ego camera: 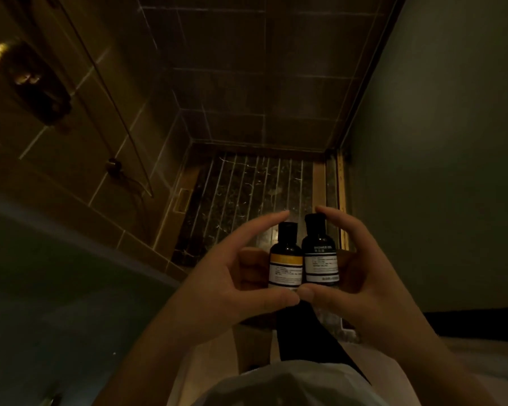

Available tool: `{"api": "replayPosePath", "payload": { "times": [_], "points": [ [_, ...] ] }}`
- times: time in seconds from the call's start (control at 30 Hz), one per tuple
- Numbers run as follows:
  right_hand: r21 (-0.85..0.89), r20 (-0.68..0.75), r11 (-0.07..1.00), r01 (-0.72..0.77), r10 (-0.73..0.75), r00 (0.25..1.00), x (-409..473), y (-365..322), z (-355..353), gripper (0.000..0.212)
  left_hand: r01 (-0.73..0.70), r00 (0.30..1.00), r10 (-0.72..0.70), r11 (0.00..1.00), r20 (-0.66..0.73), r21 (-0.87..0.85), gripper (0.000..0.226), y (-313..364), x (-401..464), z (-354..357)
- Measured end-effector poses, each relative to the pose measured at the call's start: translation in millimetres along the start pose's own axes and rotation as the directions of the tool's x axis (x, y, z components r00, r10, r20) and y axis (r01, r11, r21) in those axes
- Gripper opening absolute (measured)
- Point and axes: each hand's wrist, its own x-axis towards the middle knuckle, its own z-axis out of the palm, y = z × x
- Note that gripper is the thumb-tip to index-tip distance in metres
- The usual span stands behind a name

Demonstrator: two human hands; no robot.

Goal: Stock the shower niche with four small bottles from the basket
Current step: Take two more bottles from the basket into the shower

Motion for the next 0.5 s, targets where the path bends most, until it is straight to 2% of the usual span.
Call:
{"api": "replayPosePath", "payload": {
  "times": [0.3,0.5],
  "points": [
    [0.103,-0.062,0.995,0.017,-0.01,0.998,144.3,-34.7,-107.6,0.086,0.083,0.991,-0.089,0.995,-0.103,-0.06,0.081,57.6,170.8,-4.6],
    [0.09,-0.073,0.995,0.038,-0.031,0.997,232.7,-59.2,-174.1,0.08,0.015,0.971,-0.045,0.992,-0.235,-0.127,0.056,83.7,276.9,-6.4]
  ]
}}
